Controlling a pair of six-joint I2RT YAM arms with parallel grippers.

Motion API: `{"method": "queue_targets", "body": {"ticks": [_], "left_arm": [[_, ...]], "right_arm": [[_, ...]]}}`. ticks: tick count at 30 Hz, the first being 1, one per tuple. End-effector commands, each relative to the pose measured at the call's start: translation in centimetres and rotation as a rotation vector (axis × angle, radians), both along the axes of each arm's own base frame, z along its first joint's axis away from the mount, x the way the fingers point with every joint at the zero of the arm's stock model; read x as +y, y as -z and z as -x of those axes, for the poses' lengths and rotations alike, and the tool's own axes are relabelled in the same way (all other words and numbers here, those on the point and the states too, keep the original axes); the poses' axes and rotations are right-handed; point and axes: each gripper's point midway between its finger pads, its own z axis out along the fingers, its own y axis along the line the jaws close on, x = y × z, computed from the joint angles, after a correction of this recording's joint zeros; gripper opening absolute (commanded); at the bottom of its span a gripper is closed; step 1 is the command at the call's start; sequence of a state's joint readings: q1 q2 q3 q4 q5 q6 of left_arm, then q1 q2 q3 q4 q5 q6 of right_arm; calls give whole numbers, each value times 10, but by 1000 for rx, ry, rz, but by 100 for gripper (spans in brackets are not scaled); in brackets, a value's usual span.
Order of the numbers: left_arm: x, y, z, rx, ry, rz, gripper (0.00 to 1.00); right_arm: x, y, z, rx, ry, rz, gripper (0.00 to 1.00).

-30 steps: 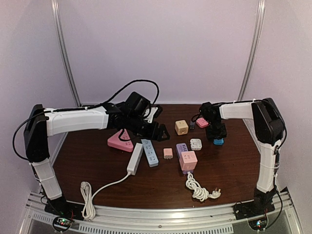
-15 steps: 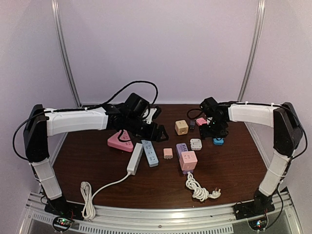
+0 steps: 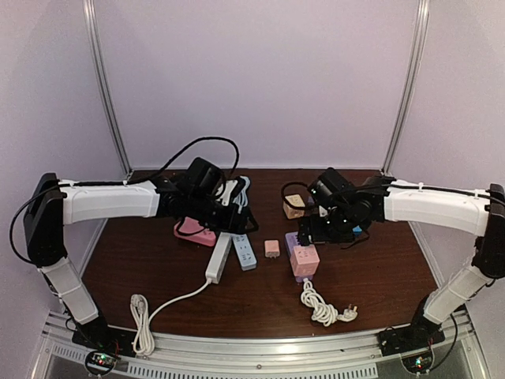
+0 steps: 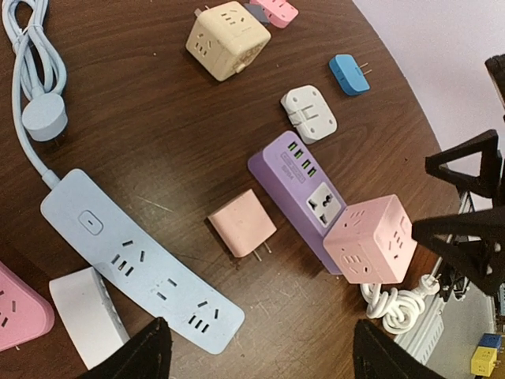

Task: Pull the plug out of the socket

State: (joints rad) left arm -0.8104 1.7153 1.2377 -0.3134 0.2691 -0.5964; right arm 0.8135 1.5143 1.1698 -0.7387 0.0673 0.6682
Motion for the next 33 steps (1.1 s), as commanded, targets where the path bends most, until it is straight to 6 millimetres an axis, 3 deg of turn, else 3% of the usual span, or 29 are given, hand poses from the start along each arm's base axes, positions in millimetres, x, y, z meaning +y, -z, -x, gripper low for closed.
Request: {"method": "queue_targets", "body": {"ticks": [1, 9, 13, 17, 19, 23, 33], "left_arm": [[-5, -19, -3, -47, 20, 82, 80], [-1, -12, -1, -21, 16, 108, 80], [2, -7, -6, 10, -13, 130, 80], [0, 0, -10, 51, -38, 147, 80], [-3, 5, -12, 82, -50, 157, 80], [-16, 15, -17, 151, -71, 210, 79], [-57, 27, -43, 232, -64, 288, 79]], "right_arm": [[10, 20, 26, 75, 26, 34, 99], [26, 51, 34, 120, 5, 82, 89], [34, 60, 30, 121, -21, 100, 75], [35, 65, 24, 104, -35, 135, 48], [35, 62, 20, 78, -49, 145, 36], [36, 49, 12, 0, -83, 135, 22], [42, 20, 10, -167, -187, -2, 19]]}}
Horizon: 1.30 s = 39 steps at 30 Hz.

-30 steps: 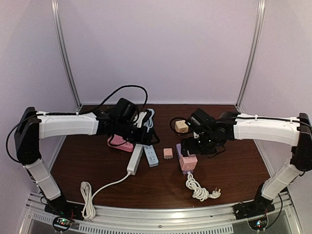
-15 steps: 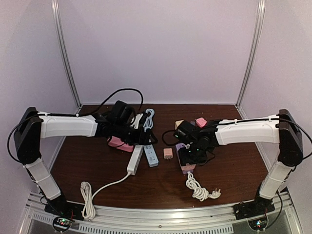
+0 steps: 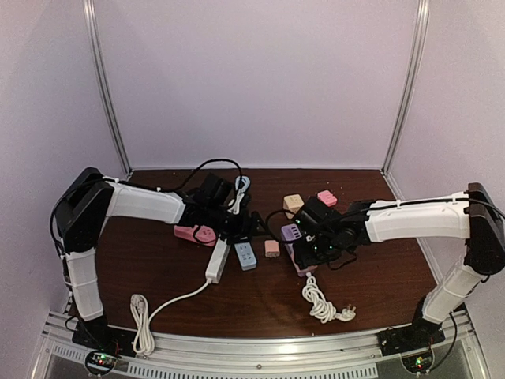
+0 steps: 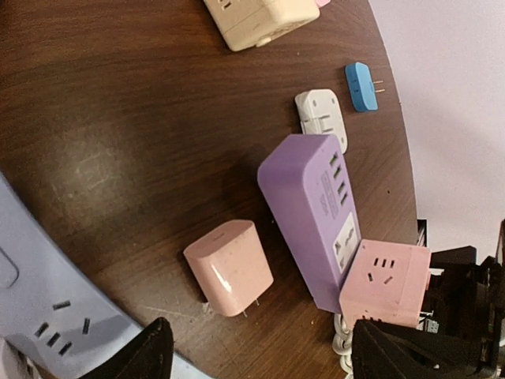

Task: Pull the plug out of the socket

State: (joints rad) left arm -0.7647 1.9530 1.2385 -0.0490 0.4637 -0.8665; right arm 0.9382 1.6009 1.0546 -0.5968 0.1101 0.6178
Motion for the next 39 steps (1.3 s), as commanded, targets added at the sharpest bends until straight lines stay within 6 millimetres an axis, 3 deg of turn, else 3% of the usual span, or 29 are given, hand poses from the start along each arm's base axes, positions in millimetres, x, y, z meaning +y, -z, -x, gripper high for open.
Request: {"method": "queue_targets", "body": {"ticks": [1, 5, 12, 22, 27, 34, 39], "left_arm": [[-28, -36, -25, -53, 5, 123, 79], [-40, -34, -34, -46, 18, 128, 79], [-45, -20, -36, -20, 15, 118, 78], [-56, -27, -33, -14, 33, 175, 69], [-58, -33, -34, -24, 32, 208, 50], [-56, -42, -30, -67, 46, 238, 1], [-46, -39, -34, -132, 40, 156, 0]], "right_arm": [[16, -36, -17, -162, -57, -116, 19], [24, -44, -17, -192, -102, -175, 19], [28, -57, -19, -227, -142, -224, 19], [44, -64, -17, -223, -213, -301, 19], [44, -63, -17, -218, -216, -301, 19], [43, -70, -20, -217, -200, -309, 19], [45, -82, -22, -228, -196, -321, 19]]}}
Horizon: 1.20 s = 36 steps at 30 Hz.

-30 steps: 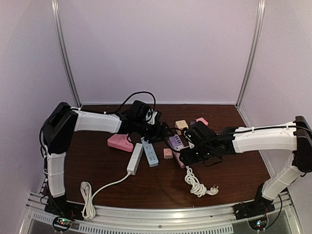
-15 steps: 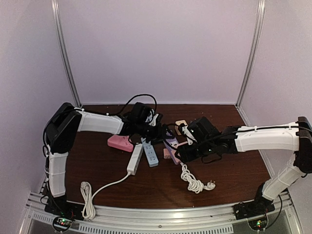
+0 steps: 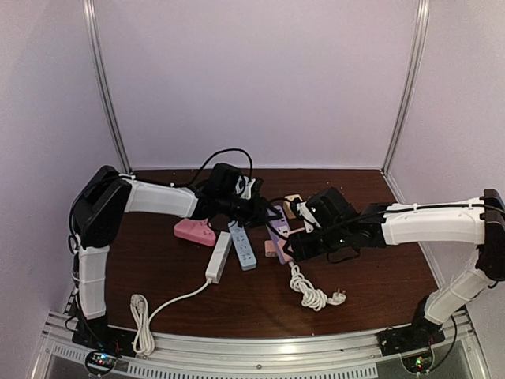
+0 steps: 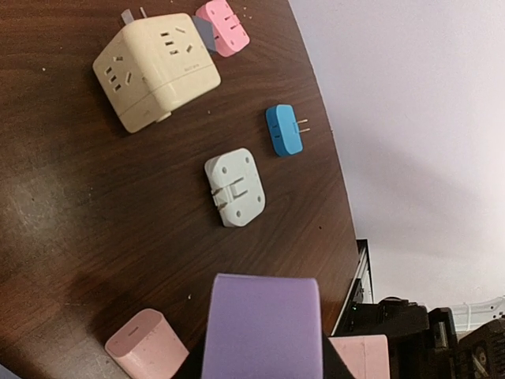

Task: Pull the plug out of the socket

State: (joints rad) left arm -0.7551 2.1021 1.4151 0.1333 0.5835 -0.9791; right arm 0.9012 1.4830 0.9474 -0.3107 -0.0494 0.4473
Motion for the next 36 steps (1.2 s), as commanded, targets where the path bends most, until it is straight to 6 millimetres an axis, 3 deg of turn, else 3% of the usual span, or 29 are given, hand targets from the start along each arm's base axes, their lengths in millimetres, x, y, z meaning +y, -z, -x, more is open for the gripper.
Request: {"method": "queue_targets", "body": {"ticks": [1, 8, 19, 28, 32, 36], "left_arm": [[7, -7, 0, -142, -1, -73, 0], [22, 12, 5, -166, -3, -150, 0], [34, 8, 0, -199, -12, -181, 0], [35, 30, 1, -187, 4, -246, 0], [21, 37, -4, -199, 34, -228, 0], [6, 46, -7, -197, 54, -229, 0]], "right_arm": [[12, -48, -13, -93, 4, -94, 19], [4, -74, -18, -127, 37, -106, 19], [5, -104, -13, -140, -4, -127, 19], [-13, -104, -20, -157, 68, -50, 18], [-30, -87, -23, -138, 134, 39, 14], [-27, -91, -18, -129, 117, 5, 15]]}}
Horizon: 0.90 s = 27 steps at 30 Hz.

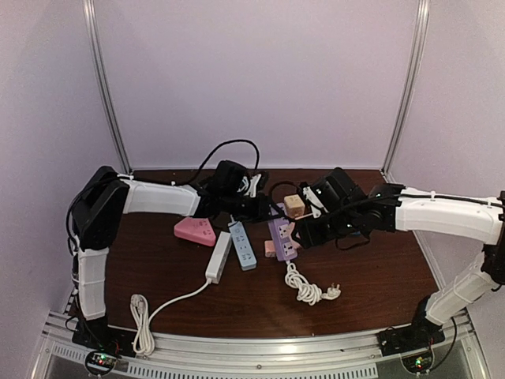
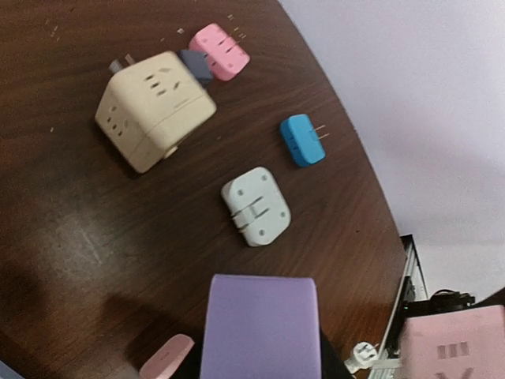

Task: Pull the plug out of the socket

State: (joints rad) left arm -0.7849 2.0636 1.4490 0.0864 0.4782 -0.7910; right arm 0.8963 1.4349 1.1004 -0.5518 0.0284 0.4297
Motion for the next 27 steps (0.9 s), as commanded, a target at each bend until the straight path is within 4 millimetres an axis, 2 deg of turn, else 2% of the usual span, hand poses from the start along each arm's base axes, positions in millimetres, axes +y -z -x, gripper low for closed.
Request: {"method": "queue_targets", "body": {"ticks": [1, 3, 12, 19, 23, 27], "left_arm": [[9, 70, -4, 24, 13, -167, 0], [4, 73, -6, 31, 17, -151, 0], [-18, 57, -14, 23, 30, -28, 0], [-32, 69, -26, 88, -5, 36, 0], [-31, 75, -26, 98, -13, 27, 1], [-24, 88, -22, 117, -19, -14, 18]], "right_arm": [[-9, -48, -13, -101, 69, -69, 15], [-11, -48, -12, -97, 73, -61, 15], [-24, -39, -18, -57, 124, -41, 15], [-41, -30, -33, -30, 187, -53, 16], [-52, -21, -39, -5, 224, -61, 16], [-64, -12, -43, 10, 255, -64, 16]]}}
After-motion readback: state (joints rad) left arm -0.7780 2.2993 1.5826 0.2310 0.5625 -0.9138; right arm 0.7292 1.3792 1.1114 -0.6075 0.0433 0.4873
